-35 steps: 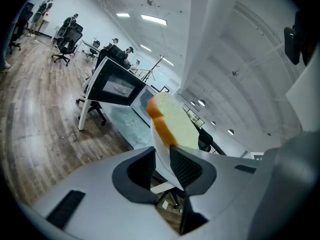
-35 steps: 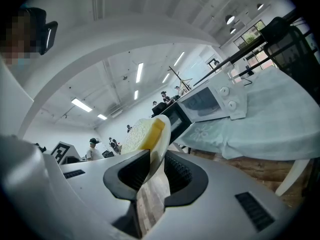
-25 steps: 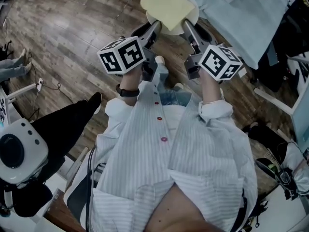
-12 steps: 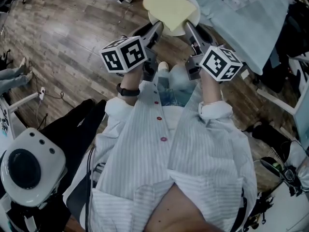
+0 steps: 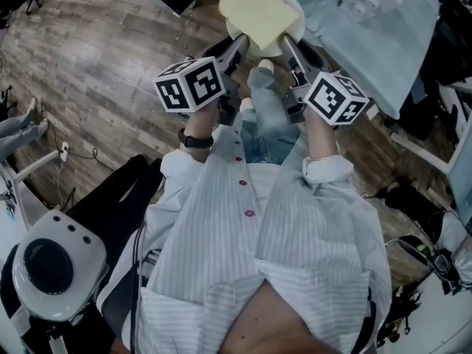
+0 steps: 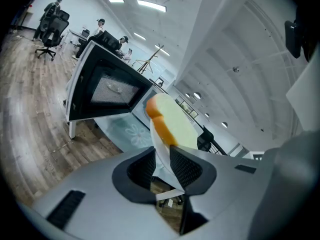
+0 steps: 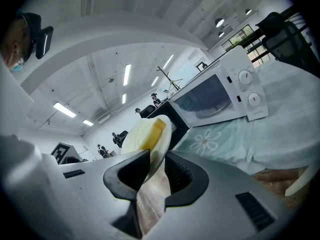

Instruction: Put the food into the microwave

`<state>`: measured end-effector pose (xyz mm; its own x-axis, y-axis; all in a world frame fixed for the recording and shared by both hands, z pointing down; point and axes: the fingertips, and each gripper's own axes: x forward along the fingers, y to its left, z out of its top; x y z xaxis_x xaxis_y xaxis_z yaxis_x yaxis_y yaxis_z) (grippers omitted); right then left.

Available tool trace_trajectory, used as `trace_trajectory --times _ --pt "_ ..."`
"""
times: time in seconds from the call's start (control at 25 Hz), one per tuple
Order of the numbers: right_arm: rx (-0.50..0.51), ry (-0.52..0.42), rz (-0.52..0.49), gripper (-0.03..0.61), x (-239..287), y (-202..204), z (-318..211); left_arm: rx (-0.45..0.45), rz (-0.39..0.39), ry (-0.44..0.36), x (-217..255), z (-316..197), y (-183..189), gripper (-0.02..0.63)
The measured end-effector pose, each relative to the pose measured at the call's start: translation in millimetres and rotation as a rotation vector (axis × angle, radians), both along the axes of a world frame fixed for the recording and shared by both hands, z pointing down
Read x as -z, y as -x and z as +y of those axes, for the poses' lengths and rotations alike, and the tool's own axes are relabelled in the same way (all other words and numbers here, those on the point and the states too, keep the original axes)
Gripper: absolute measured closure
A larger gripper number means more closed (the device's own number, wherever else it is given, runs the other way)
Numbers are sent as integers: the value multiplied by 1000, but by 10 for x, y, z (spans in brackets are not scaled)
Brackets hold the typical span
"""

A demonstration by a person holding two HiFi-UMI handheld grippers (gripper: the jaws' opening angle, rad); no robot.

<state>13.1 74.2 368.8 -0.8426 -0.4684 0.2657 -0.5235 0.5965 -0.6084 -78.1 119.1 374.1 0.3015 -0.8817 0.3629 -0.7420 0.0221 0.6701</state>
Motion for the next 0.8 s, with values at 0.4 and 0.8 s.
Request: trace_trajectory --times 0.4,0.8 --pt "-27 30 14 477 -88 134 -815 -24 8 22 -90 -822 145 520" --pt "-17 67 20 477 -210 261 -1502 -18 16 52 -192 -1510 261 520"
